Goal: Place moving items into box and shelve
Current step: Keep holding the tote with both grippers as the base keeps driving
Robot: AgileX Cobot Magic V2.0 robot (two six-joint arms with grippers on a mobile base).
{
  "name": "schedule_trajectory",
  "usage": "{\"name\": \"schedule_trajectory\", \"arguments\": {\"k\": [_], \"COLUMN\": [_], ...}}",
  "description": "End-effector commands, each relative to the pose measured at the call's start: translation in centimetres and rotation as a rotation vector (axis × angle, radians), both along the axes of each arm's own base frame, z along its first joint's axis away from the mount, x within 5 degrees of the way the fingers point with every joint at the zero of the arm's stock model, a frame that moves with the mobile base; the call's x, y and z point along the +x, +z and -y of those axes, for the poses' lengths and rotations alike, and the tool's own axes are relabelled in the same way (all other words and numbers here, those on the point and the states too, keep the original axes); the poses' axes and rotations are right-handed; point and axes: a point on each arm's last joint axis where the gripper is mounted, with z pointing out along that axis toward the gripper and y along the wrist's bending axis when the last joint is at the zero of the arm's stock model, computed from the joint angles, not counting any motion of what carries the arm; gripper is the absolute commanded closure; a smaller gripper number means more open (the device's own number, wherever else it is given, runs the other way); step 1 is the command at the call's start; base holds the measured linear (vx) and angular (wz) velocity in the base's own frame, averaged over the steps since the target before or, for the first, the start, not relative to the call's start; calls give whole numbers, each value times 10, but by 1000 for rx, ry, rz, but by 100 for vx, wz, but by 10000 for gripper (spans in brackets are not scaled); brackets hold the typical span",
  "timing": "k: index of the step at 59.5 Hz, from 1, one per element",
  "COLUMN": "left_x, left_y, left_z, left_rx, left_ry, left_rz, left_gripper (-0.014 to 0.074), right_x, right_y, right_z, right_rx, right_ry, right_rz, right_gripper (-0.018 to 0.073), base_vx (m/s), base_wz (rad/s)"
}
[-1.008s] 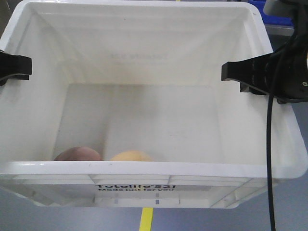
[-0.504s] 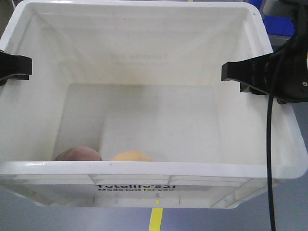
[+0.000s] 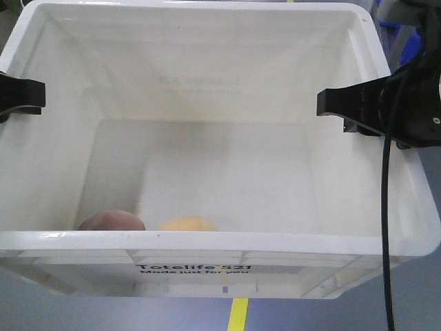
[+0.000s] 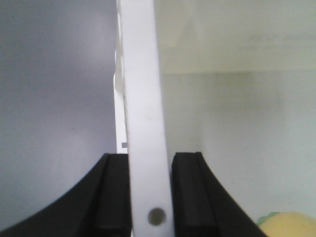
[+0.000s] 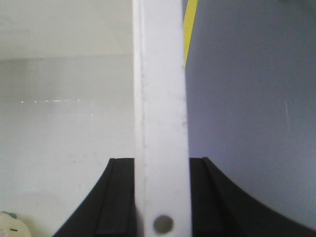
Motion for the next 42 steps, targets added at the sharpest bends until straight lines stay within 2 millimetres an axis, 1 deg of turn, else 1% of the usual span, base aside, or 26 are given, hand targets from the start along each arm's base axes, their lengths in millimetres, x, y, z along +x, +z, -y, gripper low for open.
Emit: {"name": "schedule_trajectory", "arguments": {"k": [1, 19, 42], "left_x": [0, 0, 0], "left_y": [23, 23, 23], "left_z": [-9, -9, -9], "left_rx": [49, 49, 49], "left_ry": [22, 22, 22], "left_rz": [169, 169, 169], "left_gripper": [533, 533, 530], "right_x": [-1, -1, -1], "right_y": [27, 27, 27], "right_z": [16, 16, 16], "right_rx": [-38, -38, -38], "right_ry": [-24, -24, -24], "right_rz": [172, 172, 172], "right_gripper": [432, 432, 432], "base_vx": [31, 33, 36], "base_wz": [4, 1, -7]}}
